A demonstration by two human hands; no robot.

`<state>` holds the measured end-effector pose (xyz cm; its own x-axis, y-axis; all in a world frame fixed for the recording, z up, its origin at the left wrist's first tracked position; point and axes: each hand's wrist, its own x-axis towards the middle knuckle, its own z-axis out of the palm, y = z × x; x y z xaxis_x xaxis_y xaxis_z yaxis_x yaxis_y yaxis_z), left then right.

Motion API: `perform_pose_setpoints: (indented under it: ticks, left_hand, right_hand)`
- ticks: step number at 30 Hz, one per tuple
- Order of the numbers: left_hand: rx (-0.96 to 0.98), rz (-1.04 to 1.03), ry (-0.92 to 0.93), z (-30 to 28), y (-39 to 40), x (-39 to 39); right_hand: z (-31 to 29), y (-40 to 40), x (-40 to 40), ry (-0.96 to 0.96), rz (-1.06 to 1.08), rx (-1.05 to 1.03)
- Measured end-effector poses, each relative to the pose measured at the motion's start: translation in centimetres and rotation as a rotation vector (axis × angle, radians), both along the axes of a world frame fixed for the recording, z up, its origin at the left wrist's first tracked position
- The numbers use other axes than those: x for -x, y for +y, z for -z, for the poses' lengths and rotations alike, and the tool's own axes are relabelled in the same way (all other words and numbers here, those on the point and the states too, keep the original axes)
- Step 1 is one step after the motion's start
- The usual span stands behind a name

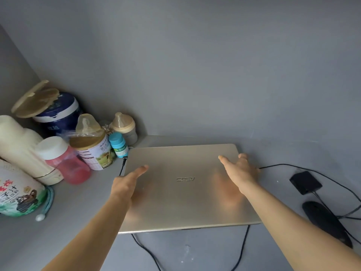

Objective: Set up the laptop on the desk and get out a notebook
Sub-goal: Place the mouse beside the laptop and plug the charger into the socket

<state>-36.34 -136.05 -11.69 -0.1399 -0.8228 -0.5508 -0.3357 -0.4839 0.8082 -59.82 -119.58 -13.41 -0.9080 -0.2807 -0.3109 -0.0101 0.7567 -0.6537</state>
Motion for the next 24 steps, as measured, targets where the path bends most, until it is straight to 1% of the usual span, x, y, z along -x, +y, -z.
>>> perform_pose_setpoints:
  ticks: [4, 14, 18, 24]
  left_hand:
    - [0.020, -0.054, -0.024, 0.4, -1.5, -1.1]
    - [0.058, -0.140, -0.185, 0.9, -3.4, -2.2]
    - [0.074, -0.131, -0.228, 1.9, -3.9, -1.7]
    - [0.070, -0.073, -0.243, 3.1, -4.1, 0.4]
  right_hand:
    - [0.8, -1.7, -0.7, -0.008, -0.030, 0.017]
    - [1.2, -4.4, -1.0, -0.025, -0.073, 0.078]
    - [1.0, -4.3, -0.1, -0.045, -0.082, 0.128]
    - [1.2, -2.6, 1.7, -0.085, -0.077, 0.141]
